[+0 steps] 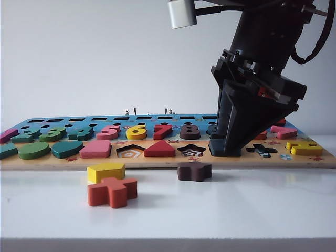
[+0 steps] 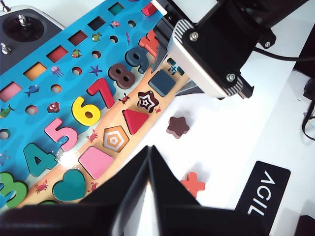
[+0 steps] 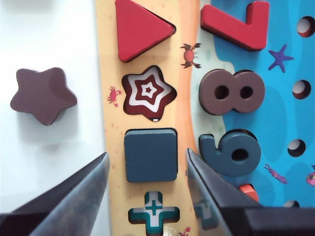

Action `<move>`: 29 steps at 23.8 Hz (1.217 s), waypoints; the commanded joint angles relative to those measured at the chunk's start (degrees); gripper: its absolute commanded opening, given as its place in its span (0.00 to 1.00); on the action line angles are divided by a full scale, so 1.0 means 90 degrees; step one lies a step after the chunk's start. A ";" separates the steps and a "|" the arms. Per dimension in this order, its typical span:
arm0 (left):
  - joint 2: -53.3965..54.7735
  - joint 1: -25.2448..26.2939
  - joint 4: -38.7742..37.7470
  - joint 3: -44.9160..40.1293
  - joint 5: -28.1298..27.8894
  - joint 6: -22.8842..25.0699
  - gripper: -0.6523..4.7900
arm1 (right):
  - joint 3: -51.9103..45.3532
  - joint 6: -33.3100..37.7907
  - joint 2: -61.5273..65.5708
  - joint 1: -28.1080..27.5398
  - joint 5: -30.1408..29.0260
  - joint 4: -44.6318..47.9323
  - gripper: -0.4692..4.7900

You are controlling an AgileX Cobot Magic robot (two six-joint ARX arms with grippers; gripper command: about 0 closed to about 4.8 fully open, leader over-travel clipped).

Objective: Insert the cube into the slot.

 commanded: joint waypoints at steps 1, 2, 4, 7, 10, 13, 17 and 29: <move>-0.0005 0.0005 0.0100 0.0017 0.0017 0.0024 0.16 | 0.0056 0.0352 -0.0257 0.0012 -0.0036 0.0240 0.63; -0.0007 0.0005 0.0100 0.0017 0.0017 0.0024 0.16 | 0.0073 0.0483 -0.0333 0.0017 -0.0034 0.0345 0.63; -0.0007 0.0005 0.0100 0.0017 0.0017 0.0024 0.16 | 0.0073 0.0784 -0.0529 0.0019 0.0010 0.0532 0.63; -0.0005 0.0005 0.0102 0.0017 0.0017 0.0024 0.16 | 0.0068 0.1338 -0.0857 0.0017 0.0053 0.0748 0.63; -0.0007 0.0005 0.0102 0.0017 0.0017 0.0024 0.16 | 0.0066 0.2395 -0.1302 0.0015 0.0085 0.0908 0.62; -0.0010 0.0005 0.0102 0.0017 0.0017 0.0024 0.16 | 0.0063 0.3764 -0.1741 0.0012 0.0083 0.1056 0.57; -0.0010 0.0005 0.0102 0.0017 0.0017 0.0024 0.16 | 0.0017 0.4498 -0.2259 -0.0005 0.0083 0.1263 0.48; -0.0027 0.0005 0.0107 0.0017 0.0017 0.0024 0.16 | -0.1491 0.5088 -0.4058 -0.0988 -0.0308 0.2455 0.08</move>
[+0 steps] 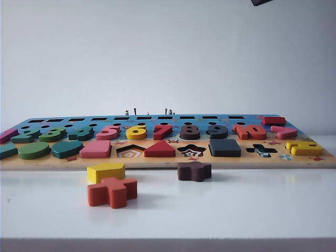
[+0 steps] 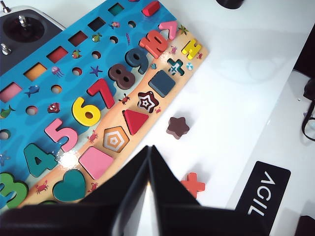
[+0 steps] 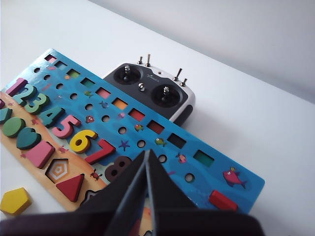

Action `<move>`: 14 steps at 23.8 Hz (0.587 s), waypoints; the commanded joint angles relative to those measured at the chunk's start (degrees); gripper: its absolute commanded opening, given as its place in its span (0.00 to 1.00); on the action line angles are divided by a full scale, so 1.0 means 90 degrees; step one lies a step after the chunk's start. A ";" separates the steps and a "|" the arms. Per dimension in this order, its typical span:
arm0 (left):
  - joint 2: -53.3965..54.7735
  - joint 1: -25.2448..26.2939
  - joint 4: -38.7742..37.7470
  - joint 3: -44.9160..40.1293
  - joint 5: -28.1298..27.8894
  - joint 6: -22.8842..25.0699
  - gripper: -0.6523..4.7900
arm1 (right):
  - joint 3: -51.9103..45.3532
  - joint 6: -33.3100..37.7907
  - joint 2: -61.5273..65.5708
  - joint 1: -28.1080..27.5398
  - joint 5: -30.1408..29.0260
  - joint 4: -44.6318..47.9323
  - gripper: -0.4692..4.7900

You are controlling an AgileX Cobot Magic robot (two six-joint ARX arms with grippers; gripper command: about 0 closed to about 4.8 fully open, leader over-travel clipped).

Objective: Insert the cube into the slot.

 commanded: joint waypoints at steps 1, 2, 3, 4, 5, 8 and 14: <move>-0.0027 0.0005 0.0100 0.0017 0.0017 0.0022 0.16 | -0.0372 0.0505 -0.0333 -0.0238 -0.0046 0.0491 0.08; -0.0029 0.0005 0.0100 0.0017 0.0017 0.0024 0.16 | -0.0512 0.0648 -0.0447 -0.0352 -0.0044 0.0610 0.08; -0.0032 0.0005 0.0097 0.0017 0.0017 0.0024 0.16 | -0.0651 0.0753 -0.0554 -0.0476 -0.0046 0.0716 0.08; -0.0039 0.0005 0.0097 0.0017 0.0017 0.0024 0.16 | -0.0763 0.0816 -0.0639 -0.0588 -0.0046 0.0804 0.08; -0.0046 0.0005 0.0097 0.0017 0.0017 0.0024 0.16 | -0.0869 0.0903 -0.0726 -0.0704 -0.0044 0.0872 0.08; -0.0053 0.0005 0.0095 0.0017 0.0017 0.0024 0.16 | -0.1372 0.1115 -0.1134 -0.1387 -0.0044 0.1117 0.08; -0.0058 0.0005 0.0095 0.0017 0.0017 0.0024 0.16 | -0.1982 0.1117 -0.1683 -0.2220 -0.0046 0.1581 0.08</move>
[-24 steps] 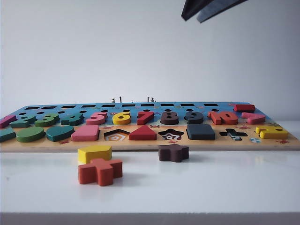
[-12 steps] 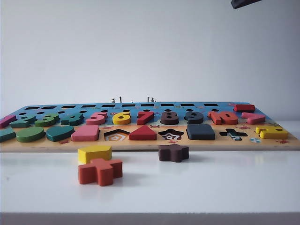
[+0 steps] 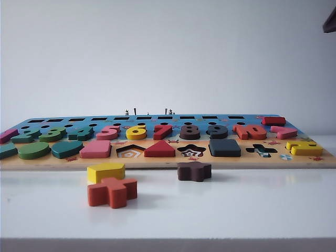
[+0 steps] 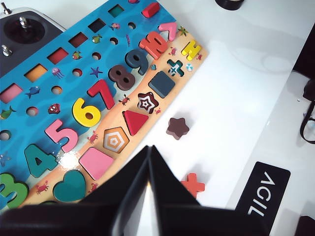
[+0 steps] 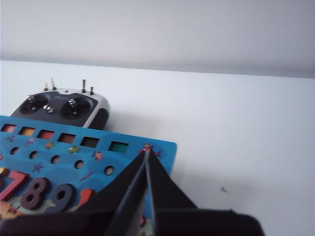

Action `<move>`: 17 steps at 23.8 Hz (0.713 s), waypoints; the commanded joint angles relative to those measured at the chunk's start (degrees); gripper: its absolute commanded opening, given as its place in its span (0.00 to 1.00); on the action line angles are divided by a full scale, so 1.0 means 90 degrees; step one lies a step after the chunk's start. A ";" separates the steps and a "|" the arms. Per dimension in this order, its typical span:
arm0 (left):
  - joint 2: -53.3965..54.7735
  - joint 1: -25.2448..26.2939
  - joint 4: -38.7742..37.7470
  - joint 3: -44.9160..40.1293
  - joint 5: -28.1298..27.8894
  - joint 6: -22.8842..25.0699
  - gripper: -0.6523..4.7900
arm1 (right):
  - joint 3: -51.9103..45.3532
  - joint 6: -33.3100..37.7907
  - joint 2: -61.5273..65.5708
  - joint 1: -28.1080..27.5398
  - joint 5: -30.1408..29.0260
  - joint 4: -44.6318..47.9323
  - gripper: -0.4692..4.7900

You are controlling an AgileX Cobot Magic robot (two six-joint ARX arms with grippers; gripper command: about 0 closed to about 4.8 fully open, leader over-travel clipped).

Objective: Insert the cube into the slot.

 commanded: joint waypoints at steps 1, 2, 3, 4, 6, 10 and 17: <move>-0.0027 0.0005 0.0095 0.0017 0.0015 0.0024 0.16 | -0.0289 0.0039 -0.0301 -0.0345 0.0000 0.0415 0.08; -0.0027 0.0005 0.0095 0.0017 0.0017 0.0024 0.16 | -0.0406 0.0039 -0.0423 -0.0471 0.0000 0.0486 0.08; -0.0027 0.0005 0.0095 0.0017 0.0017 0.0024 0.16 | -0.0505 0.0039 -0.0532 -0.0578 0.0000 0.0549 0.08; -0.0027 0.0005 0.0095 0.0017 0.0015 0.0024 0.16 | -0.0619 0.0039 -0.0665 -0.0695 0.0000 0.0614 0.08; -0.0032 0.0010 0.0095 0.0017 -0.0019 0.0024 0.16 | -0.0952 0.0039 -0.1059 -0.1008 0.0000 0.0797 0.08; -0.0170 0.0027 0.0129 0.0012 -0.0435 0.0024 0.16 | -0.1435 0.0049 -0.1715 -0.1472 -0.0019 0.0899 0.08; -0.0950 0.0775 0.1195 -0.0588 -0.0935 0.0034 0.16 | -0.2127 0.0206 -0.2822 -0.2028 -0.0017 0.0920 0.08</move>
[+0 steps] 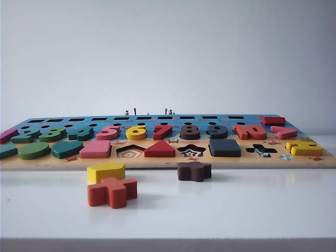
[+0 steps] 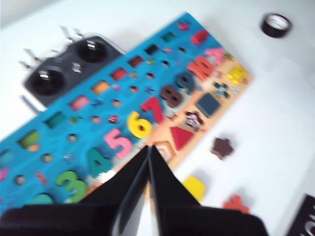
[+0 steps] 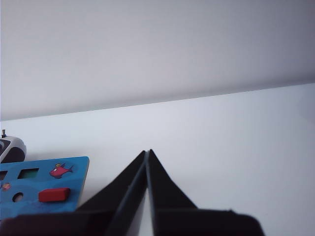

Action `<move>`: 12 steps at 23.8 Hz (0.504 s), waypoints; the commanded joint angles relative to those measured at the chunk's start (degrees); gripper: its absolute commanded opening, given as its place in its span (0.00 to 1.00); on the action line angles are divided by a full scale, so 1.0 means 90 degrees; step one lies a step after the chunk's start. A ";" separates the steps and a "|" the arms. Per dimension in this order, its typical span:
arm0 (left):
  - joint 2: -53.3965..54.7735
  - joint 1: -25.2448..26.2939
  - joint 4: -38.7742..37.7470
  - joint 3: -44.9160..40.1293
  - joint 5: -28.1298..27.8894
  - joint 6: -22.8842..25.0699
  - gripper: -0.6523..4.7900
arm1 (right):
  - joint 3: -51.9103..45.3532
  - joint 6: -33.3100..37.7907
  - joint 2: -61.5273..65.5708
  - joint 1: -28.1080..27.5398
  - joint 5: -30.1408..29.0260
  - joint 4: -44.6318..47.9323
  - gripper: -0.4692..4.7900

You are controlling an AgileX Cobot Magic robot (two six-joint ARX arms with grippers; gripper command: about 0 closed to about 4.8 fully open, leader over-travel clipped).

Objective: Insert the cube into the slot.

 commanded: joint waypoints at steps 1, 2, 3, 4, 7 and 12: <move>-0.0403 0.0352 0.0792 -0.0393 -0.0287 0.0034 0.16 | -0.0231 0.0041 -0.0415 -0.0160 0.0005 0.0134 0.08; -0.0602 0.0534 0.1005 -0.0605 -0.0440 0.0041 0.16 | -0.0357 0.0041 -0.0629 -0.0206 0.0002 0.0148 0.08; -0.0714 0.0629 0.1095 -0.0724 -0.0505 0.0044 0.16 | -0.0401 0.0041 -0.0704 -0.0211 0.0002 0.0146 0.08; -0.0806 0.0704 0.1158 -0.0826 -0.0566 0.0044 0.16 | -0.0457 0.0041 -0.0784 -0.0211 0.0002 0.0143 0.08; -0.1161 0.0940 0.1404 -0.1226 -0.0782 0.0053 0.16 | -0.0607 0.0039 -0.0940 -0.0211 -0.0002 0.0141 0.08; -0.1790 0.1290 0.1666 -0.1897 -0.0930 0.0104 0.16 | -0.0799 0.0039 -0.1078 -0.0211 -0.0005 0.0143 0.08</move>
